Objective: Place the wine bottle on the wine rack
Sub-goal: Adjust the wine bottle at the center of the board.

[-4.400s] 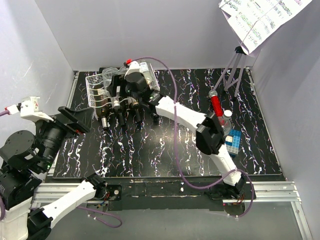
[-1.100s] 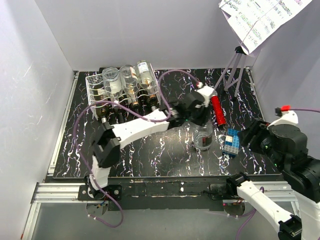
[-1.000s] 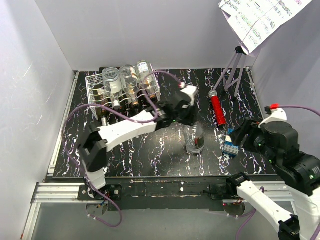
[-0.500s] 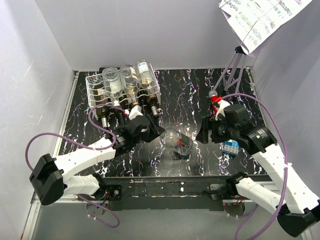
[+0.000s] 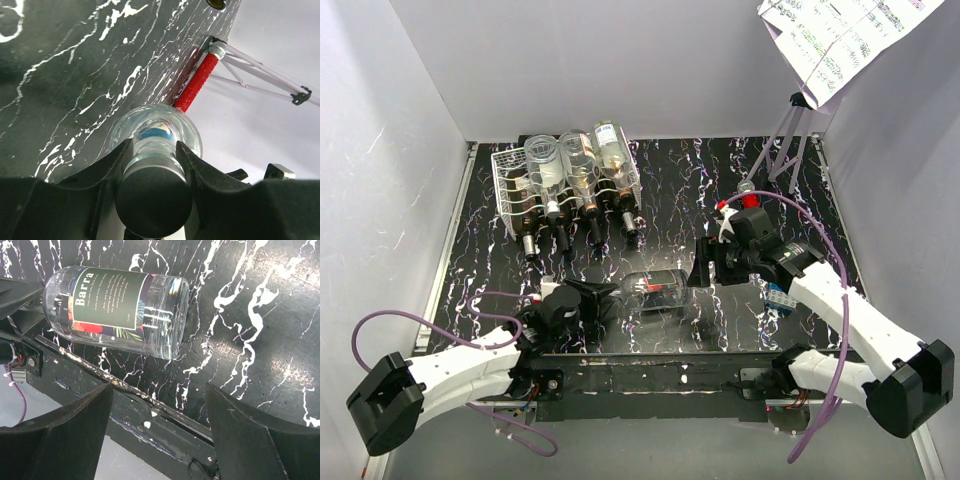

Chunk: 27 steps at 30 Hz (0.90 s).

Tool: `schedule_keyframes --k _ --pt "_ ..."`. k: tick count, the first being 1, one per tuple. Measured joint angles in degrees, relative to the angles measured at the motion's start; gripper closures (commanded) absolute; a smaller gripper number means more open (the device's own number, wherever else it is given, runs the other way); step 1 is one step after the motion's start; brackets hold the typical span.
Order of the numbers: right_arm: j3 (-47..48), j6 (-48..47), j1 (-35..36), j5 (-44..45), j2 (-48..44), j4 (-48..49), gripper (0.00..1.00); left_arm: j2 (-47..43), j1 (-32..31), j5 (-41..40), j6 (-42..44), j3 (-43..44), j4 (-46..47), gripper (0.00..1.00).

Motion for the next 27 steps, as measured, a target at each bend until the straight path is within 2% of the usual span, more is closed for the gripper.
schedule_keyframes --k 3,8,15,20,23,25,27 --pt "0.0 0.0 0.8 -0.2 1.5 1.6 0.18 -1.0 0.0 0.0 -2.8 -2.6 1.9 1.00" --pt "0.0 0.3 2.6 -0.2 5.4 3.3 0.18 -1.1 0.1 0.3 -6.1 -5.6 4.9 0.87" --pt "0.4 1.1 3.3 2.8 13.7 5.0 0.18 0.3 0.3 0.5 -8.0 -6.8 7.0 0.80" --pt "3.4 1.1 3.3 4.8 18.3 6.6 0.18 1.7 0.4 0.1 -8.7 -7.5 8.5 0.70" --pt "5.5 1.0 3.3 5.1 20.8 7.7 0.19 1.7 0.4 -0.1 -8.3 -7.5 8.4 0.62" --pt "7.1 0.8 3.3 4.9 22.9 8.1 0.19 1.6 0.4 -0.5 -7.5 -7.5 8.1 0.51" --pt "8.1 0.7 3.3 4.8 24.5 8.6 0.19 1.6 0.5 -0.5 -5.5 -7.6 5.8 0.47"
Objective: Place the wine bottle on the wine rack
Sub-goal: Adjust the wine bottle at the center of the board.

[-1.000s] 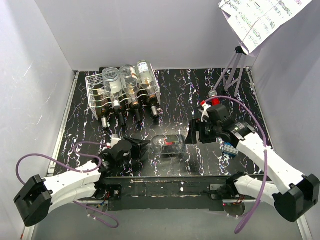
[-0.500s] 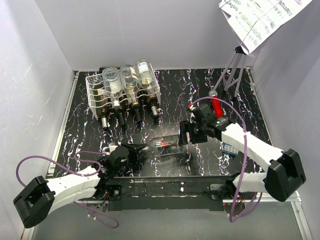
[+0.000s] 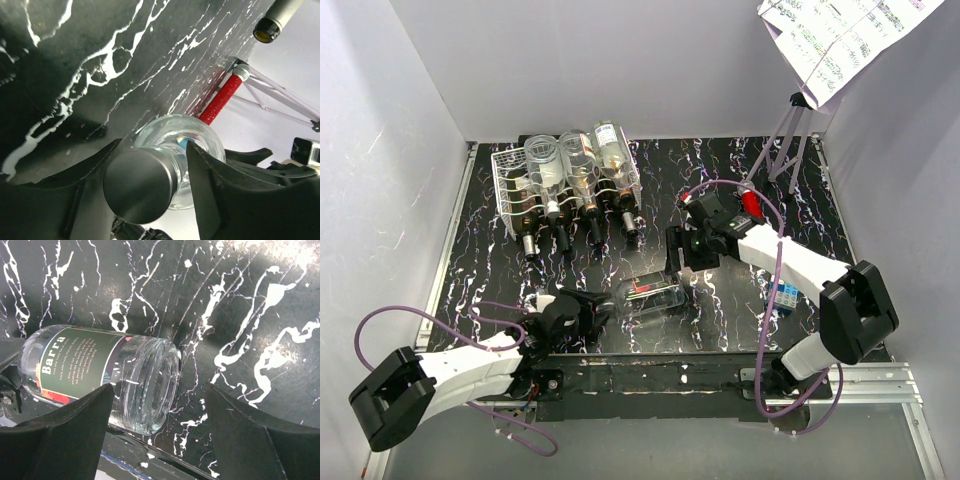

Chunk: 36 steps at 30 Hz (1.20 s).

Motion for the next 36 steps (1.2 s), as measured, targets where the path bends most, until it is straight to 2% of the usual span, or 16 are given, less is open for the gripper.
schedule_keyframes --k 5,8,10,14,18,23,28,36 --pt "1.3 -0.3 0.0 -1.0 2.0 0.6 0.21 0.3 0.0 0.0 2.6 -0.1 -3.3 0.44" --pt "1.7 -0.3 -0.1 -1.4 2.7 0.9 0.21 1.8 0.0 -0.4 3.4 0.6 -3.2 0.29" --pt "1.9 -0.6 -0.1 -1.6 2.9 0.9 0.21 3.0 0.0 -0.5 4.0 1.8 -2.8 0.23" --pt "2.9 -1.4 0.0 -1.7 3.1 -0.5 0.21 4.2 0.0 -0.6 6.1 3.0 -2.1 0.21" --pt "4.4 -2.6 0.0 -2.0 3.1 -2.0 0.22 3.1 -0.1 -0.9 10.5 3.8 -3.9 0.16" --pt "4.6 -3.9 0.0 -2.3 3.1 -3.4 0.23 -2.7 -0.1 -2.2 18.4 5.4 -12.5 0.07" --pt "4.6 -5.8 0.0 -1.6 2.3 -6.5 0.22 -9.7 -0.1 -4.4 26.6 7.2 -24.2 0.04" --pt "4.8 -7.1 0.0 -1.5 -7.0 -13.4 0.21 -4.6 -0.1 -8.8 37.9 18.7 -40.7 0.02"
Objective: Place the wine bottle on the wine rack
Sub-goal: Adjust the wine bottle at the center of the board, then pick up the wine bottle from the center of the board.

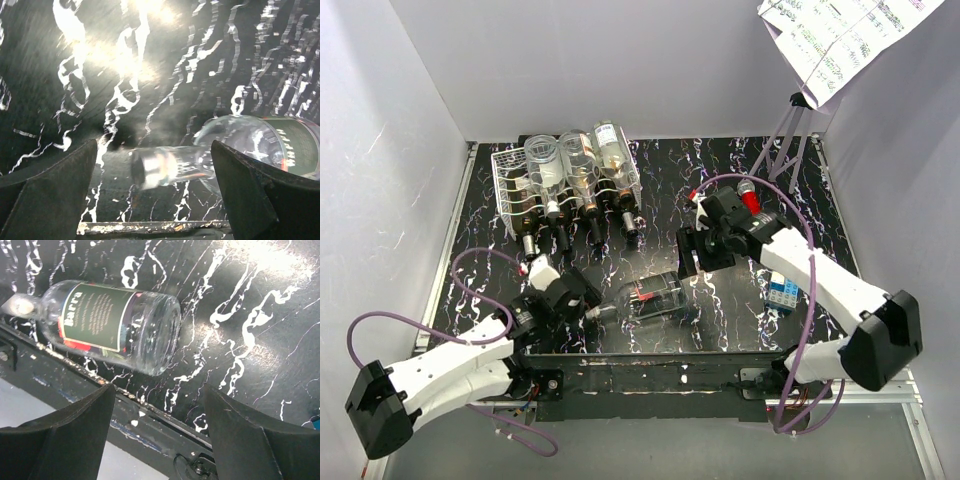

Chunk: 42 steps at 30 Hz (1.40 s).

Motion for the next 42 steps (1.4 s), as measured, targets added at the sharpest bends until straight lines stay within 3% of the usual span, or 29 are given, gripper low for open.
schedule_keyframes --k 8,14,19,29,36,42 --pt "-1.1 2.0 0.0 -2.1 -4.2 -1.0 0.22 0.6 0.0 3.7 32.3 15.0 0.1 0.02" --pt "-1.3 2.4 0.0 -2.3 -4.3 -1.4 0.22 -1.1 0.0 20.3 57.1 25.5 -4.9 0.02" --pt "-1.4 2.8 0.0 -2.8 -4.3 -1.4 0.23 2.3 0.0 28.7 71.9 28.2 -7.6 0.02" --pt "-1.4 2.8 0.0 -3.1 -4.3 -2.0 0.23 23.4 3.0 31.3 87.8 24.2 -4.9 0.04" --pt "-1.4 3.0 0.0 -2.3 -5.4 -2.3 0.23 25.7 5.9 34.3 93.0 20.3 -2.7 0.06" --pt "-1.4 3.2 0.0 -1.6 -5.8 -2.7 0.23 31.2 5.9 37.4 92.9 20.4 0.9 0.15"
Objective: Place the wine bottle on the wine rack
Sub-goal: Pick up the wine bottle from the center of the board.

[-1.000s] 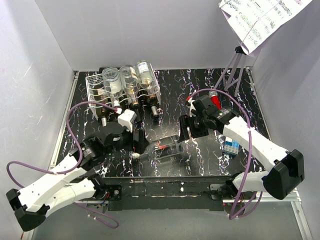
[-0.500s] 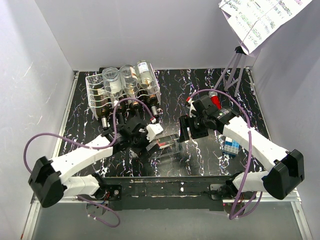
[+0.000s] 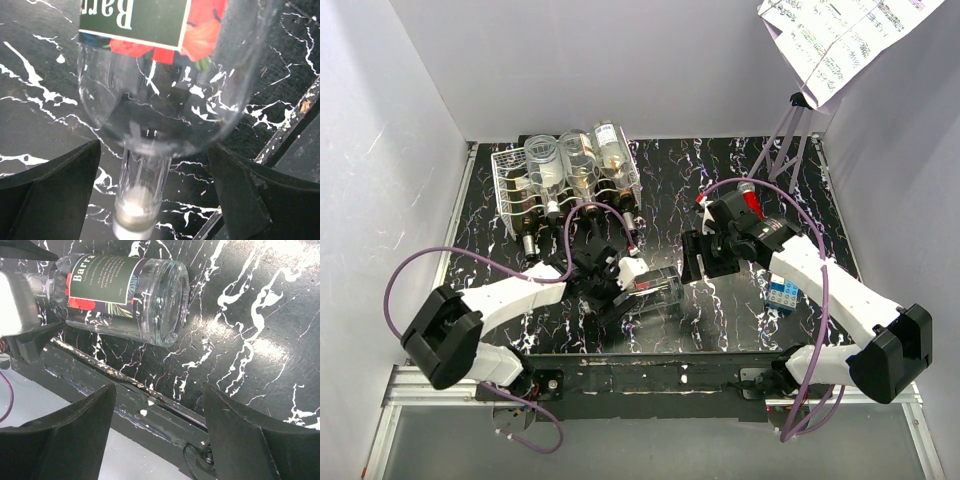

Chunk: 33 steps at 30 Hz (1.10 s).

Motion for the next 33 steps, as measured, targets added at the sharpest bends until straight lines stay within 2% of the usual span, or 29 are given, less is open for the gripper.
schedule_keyframes --k 8,11,12,15,17,22,25,27,30,33 --pt "0.0 0.0 0.0 1.3 -0.9 -0.7 0.23 4.7 0.0 0.6 -0.9 0.0 2.5 0.40" --pt "0.0 0.2 0.0 1.6 -1.7 -0.8 0.23 4.7 0.0 0.7 -1.0 0.0 2.8 0.44" --pt "0.0 0.2 0.0 1.7 -1.9 -0.8 0.23 4.7 0.0 0.7 -1.0 0.0 2.9 0.44" --pt "0.0 0.4 0.0 2.0 -2.3 -0.8 0.23 4.6 0.0 0.6 -0.7 -0.2 3.1 0.34" --pt "0.0 0.5 -0.1 2.2 -2.4 -0.8 0.23 4.3 0.0 0.3 -0.5 -0.7 3.8 0.30" --pt "0.0 0.9 -0.1 2.5 -2.4 -0.7 0.23 4.4 0.0 -1.0 0.2 -1.8 3.8 0.31" --pt "-0.3 1.1 -0.1 2.6 -2.7 -0.8 0.23 4.7 0.0 -1.8 0.5 -1.8 3.6 0.40" --pt "-0.3 1.2 -0.1 2.7 -2.8 -0.8 0.23 4.9 0.0 -2.2 0.6 -1.8 3.6 0.51" --pt "-0.3 1.3 -0.1 2.8 -3.0 -0.8 0.23 5.8 0.0 -2.3 1.0 -1.7 3.5 0.69" --pt "-0.3 1.2 -0.2 2.9 -3.1 -0.8 0.23 6.4 -0.3 -0.7 2.5 -1.4 3.6 0.93"
